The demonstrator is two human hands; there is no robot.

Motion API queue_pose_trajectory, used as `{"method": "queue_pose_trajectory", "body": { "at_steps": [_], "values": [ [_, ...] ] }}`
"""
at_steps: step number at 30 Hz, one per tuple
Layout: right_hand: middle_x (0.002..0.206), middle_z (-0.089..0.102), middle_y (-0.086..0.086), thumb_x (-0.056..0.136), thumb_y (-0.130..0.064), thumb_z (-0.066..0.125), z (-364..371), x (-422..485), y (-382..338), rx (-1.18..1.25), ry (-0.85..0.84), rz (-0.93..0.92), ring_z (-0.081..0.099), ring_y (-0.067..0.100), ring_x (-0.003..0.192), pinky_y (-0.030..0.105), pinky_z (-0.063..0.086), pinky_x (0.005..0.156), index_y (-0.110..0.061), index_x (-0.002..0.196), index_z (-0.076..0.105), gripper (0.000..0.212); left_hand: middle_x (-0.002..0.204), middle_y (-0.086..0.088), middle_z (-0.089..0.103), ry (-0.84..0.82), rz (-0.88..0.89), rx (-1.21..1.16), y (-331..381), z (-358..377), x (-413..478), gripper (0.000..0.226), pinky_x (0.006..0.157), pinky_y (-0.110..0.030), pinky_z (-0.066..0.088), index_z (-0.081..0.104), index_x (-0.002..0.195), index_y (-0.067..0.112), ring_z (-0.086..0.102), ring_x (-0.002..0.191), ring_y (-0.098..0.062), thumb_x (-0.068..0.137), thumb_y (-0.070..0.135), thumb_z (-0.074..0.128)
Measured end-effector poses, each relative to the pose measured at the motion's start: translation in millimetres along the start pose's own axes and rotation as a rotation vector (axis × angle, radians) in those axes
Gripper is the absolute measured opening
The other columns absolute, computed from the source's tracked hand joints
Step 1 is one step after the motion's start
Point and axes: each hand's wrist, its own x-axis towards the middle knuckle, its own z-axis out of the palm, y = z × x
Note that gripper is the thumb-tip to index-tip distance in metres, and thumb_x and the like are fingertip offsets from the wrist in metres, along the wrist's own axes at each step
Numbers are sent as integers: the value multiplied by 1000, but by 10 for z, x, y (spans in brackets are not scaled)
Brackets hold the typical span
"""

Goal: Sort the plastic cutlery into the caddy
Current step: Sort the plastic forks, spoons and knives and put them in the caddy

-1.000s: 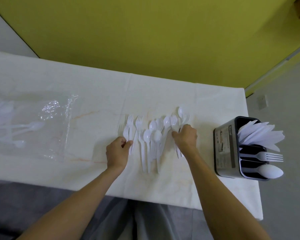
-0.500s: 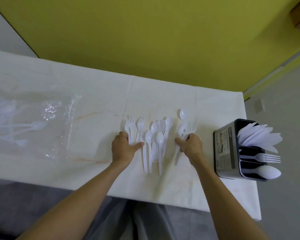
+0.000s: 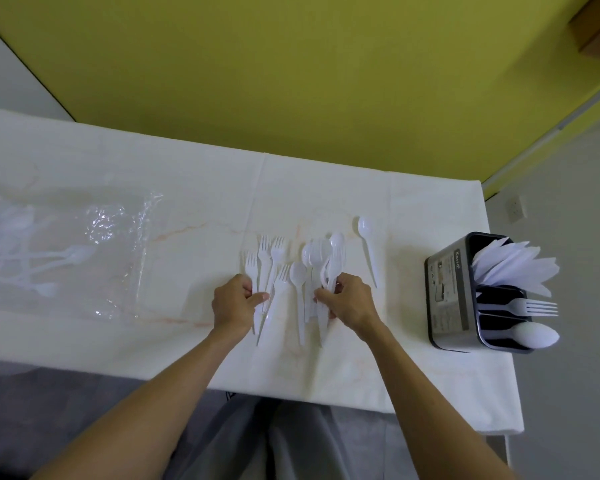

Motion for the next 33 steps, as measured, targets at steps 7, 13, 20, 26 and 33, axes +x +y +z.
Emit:
{"method": "queue_pose_trajectory", "body": {
  "at_steps": [7, 13, 20, 26, 33],
  "values": [
    [70, 66, 6, 83, -16, 68, -157, 14, 124, 23, 148, 89, 59, 14, 48, 20, 43, 47, -2, 82, 64, 14, 82, -10, 54, 33, -2, 92, 85, 40, 25, 12, 62, -32, 39, 51, 80, 6, 53, 72, -28, 81, 15, 58],
    [71, 67, 11, 84, -22, 70, -207, 23, 165, 58, 177, 79, 61, 13, 49, 31, 57, 60, 4, 87, 66, 26, 69, -3, 45, -33, 72, 180, 152, 65, 42, 37, 55, -28, 30, 41, 69, 11, 45, 67, -22, 84, 34, 65],
    [86, 72, 16, 80, -13, 71, -175, -18, 92, 265, 148, 65, 67, 23, 66, 36, 60, 68, -8, 85, 72, 7, 55, -5, 42, -166, -40, 141, 88, -19, 63, 39, 55, -29, 35, 31, 56, 15, 53, 58, -22, 82, 19, 60],
    [95, 73, 18, 83, -6, 73, -299, -66, 38, 481, 74, 78, 71, 29, 89, 29, 60, 70, -3, 90, 73, 8, 69, -1, 53, -171, -57, 32, 66, -214, 63, 28, 56, -26, 39, 42, 69, 16, 65, 78, -29, 87, 18, 63],
    [93, 71, 25, 79, -9, 79, -510, -239, 53, 579, 96, 76, 70, 23, 82, 28, 60, 77, 9, 91, 72, 23, 71, -6, 59, -208, -7, 4, 196, -451, 95, 21, 69, -34, 48, 53, 70, 7, 66, 84, -35, 85, 14, 65]
  ]
}}
